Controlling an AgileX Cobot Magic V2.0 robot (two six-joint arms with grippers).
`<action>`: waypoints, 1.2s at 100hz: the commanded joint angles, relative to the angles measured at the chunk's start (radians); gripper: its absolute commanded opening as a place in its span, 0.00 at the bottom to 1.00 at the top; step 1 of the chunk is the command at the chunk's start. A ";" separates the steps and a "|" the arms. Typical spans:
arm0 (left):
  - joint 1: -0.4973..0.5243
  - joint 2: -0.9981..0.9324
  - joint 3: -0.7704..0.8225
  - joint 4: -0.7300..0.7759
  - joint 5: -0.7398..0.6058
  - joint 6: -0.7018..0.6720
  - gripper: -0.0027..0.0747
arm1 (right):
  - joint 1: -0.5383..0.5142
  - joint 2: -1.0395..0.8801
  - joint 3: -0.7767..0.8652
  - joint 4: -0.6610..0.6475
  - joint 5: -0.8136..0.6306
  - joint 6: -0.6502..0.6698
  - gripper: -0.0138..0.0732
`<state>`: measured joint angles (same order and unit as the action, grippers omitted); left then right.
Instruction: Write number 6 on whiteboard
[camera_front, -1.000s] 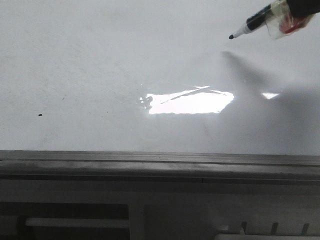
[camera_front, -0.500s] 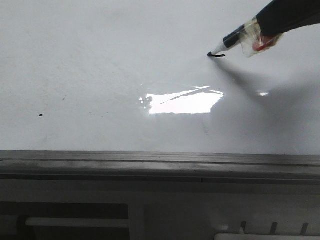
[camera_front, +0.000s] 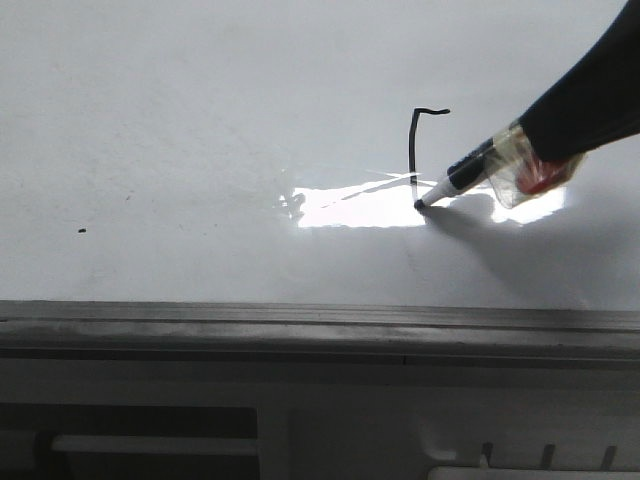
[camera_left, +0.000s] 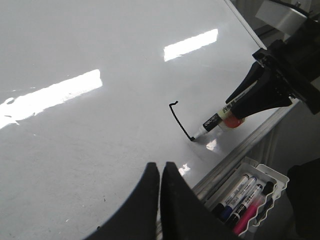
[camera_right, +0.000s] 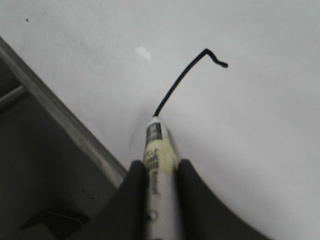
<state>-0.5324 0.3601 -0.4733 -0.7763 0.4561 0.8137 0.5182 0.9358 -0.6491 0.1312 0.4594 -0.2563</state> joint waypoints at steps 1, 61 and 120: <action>0.000 0.005 -0.027 -0.033 -0.046 -0.011 0.01 | -0.019 0.000 -0.013 -0.074 0.065 0.026 0.10; 0.000 0.005 -0.027 -0.033 -0.046 -0.011 0.01 | -0.016 -0.025 -0.013 -0.131 -0.097 0.123 0.10; 0.000 0.012 -0.027 -0.037 -0.028 -0.011 0.03 | 0.124 -0.144 -0.150 -0.110 -0.112 0.123 0.10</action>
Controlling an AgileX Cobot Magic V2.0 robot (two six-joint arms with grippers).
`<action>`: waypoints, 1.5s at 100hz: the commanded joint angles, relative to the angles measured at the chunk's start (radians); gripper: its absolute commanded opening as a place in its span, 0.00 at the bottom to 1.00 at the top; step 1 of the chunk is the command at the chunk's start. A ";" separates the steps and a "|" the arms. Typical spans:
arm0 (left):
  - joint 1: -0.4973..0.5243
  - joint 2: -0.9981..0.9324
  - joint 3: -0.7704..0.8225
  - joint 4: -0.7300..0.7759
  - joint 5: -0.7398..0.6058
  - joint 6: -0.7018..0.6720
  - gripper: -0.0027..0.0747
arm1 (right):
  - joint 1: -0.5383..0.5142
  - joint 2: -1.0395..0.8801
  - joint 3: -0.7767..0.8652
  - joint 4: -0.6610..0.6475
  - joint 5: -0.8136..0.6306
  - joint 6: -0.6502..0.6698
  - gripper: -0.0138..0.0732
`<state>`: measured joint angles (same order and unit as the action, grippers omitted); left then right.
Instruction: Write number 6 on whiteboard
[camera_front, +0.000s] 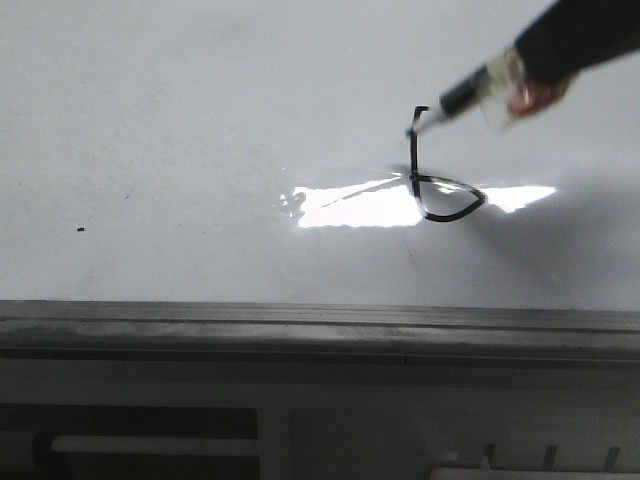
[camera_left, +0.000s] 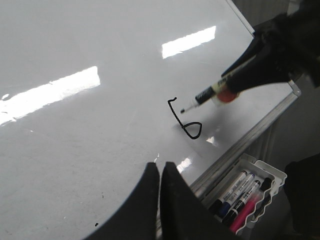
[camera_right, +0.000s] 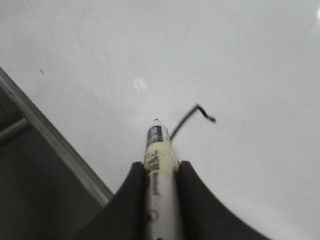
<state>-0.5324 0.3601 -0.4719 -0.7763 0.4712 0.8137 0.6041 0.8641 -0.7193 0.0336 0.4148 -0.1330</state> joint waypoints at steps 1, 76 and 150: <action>0.000 0.012 -0.029 -0.037 -0.043 -0.011 0.05 | 0.041 -0.076 -0.083 -0.013 -0.068 0.000 0.10; -0.271 0.649 -0.330 -0.058 0.158 0.404 0.66 | 0.349 0.082 -0.112 -0.009 0.071 0.000 0.10; -0.303 0.735 -0.365 -0.084 0.158 0.409 0.01 | 0.392 0.084 -0.112 -0.004 0.052 0.000 0.10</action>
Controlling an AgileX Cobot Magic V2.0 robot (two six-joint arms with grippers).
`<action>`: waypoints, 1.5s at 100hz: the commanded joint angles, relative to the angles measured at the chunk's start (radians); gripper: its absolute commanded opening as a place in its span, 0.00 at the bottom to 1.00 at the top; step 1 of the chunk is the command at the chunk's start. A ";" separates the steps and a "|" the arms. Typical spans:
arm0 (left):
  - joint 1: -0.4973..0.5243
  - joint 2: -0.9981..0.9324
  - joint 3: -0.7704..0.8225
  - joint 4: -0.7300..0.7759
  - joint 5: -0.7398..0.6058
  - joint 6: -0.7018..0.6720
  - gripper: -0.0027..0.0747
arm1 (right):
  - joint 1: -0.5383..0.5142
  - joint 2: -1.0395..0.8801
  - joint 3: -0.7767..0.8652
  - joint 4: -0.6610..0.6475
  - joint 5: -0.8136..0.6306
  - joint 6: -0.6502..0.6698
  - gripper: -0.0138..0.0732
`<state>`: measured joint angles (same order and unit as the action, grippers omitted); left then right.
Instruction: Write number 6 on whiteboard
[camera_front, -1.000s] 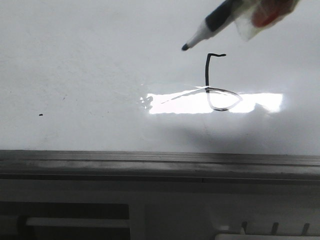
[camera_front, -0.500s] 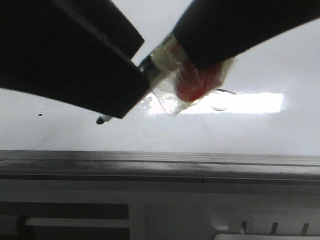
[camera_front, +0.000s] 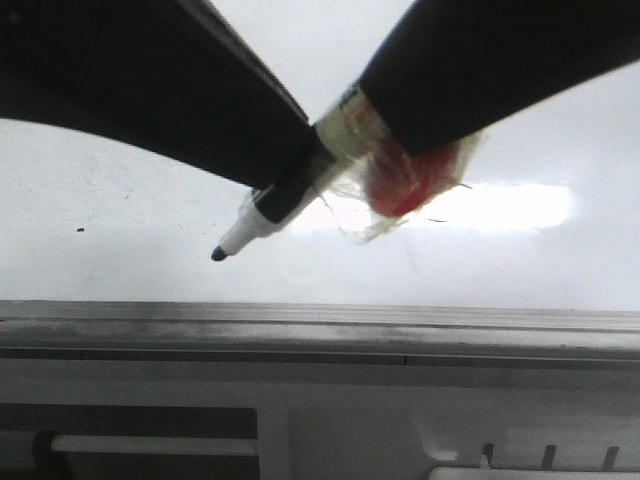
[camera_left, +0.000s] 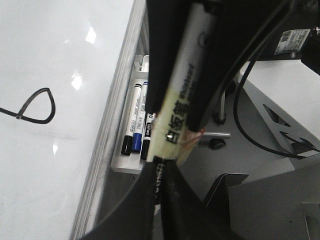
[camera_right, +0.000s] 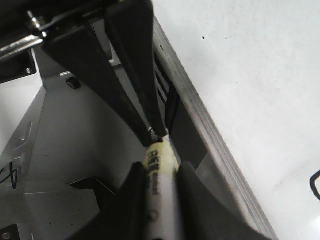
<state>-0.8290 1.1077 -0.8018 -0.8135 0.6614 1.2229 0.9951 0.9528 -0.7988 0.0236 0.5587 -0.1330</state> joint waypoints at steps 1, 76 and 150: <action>-0.007 -0.013 -0.035 -0.047 -0.033 -0.001 0.01 | 0.001 -0.005 -0.032 0.006 -0.092 0.000 0.10; -0.007 0.028 -0.035 -0.054 -0.081 -0.001 0.41 | 0.004 -0.005 -0.032 0.023 -0.132 0.000 0.10; -0.007 0.024 -0.035 -0.090 -0.048 -0.058 0.01 | -0.011 -0.088 -0.047 0.024 -0.016 0.007 0.68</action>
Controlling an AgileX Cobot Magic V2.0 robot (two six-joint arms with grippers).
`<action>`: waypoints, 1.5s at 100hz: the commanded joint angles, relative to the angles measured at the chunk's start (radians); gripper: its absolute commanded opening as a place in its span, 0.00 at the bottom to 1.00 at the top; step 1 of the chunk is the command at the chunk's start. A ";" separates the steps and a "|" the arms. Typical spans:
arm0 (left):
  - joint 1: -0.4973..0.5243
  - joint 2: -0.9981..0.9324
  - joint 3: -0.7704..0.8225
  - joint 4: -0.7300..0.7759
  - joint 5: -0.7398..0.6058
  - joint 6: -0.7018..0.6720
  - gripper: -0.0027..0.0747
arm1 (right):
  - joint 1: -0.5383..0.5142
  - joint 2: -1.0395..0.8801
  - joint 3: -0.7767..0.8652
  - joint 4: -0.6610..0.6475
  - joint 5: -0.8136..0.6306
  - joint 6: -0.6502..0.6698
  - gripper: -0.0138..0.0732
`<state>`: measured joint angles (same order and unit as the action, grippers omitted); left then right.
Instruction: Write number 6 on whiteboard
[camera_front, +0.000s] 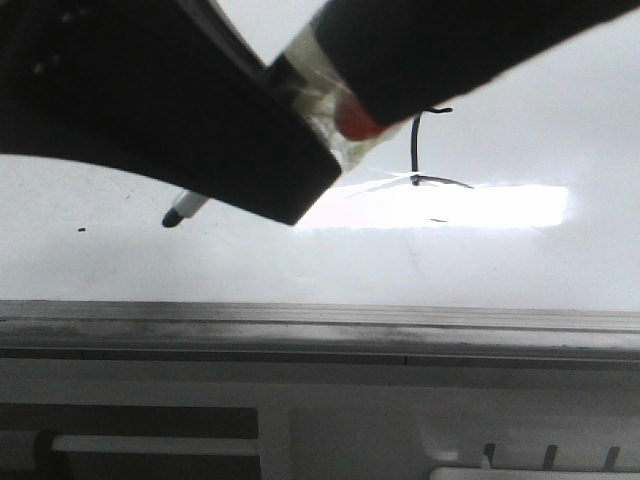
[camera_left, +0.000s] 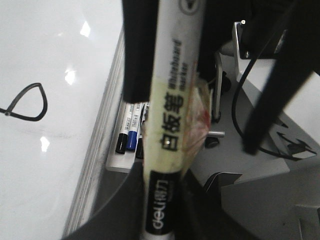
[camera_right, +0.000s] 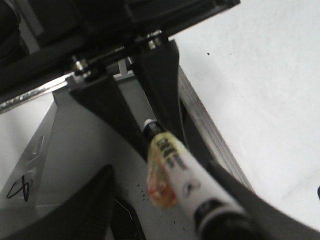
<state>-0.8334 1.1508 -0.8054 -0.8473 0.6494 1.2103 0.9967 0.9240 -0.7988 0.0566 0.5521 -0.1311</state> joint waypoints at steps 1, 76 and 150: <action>-0.002 -0.019 -0.031 -0.056 -0.038 -0.048 0.01 | -0.016 -0.065 -0.046 -0.009 -0.003 0.012 0.68; -0.071 0.041 0.156 -0.565 -0.832 -0.153 0.01 | -0.120 -0.508 -0.043 -0.109 0.164 0.121 0.10; -0.092 0.230 0.128 -0.667 -0.990 -0.334 0.08 | -0.120 -0.508 -0.043 -0.133 0.162 0.121 0.10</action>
<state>-0.9340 1.3569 -0.6742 -1.5015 -0.2155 0.8883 0.8809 0.4074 -0.8107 -0.0626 0.7839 -0.0087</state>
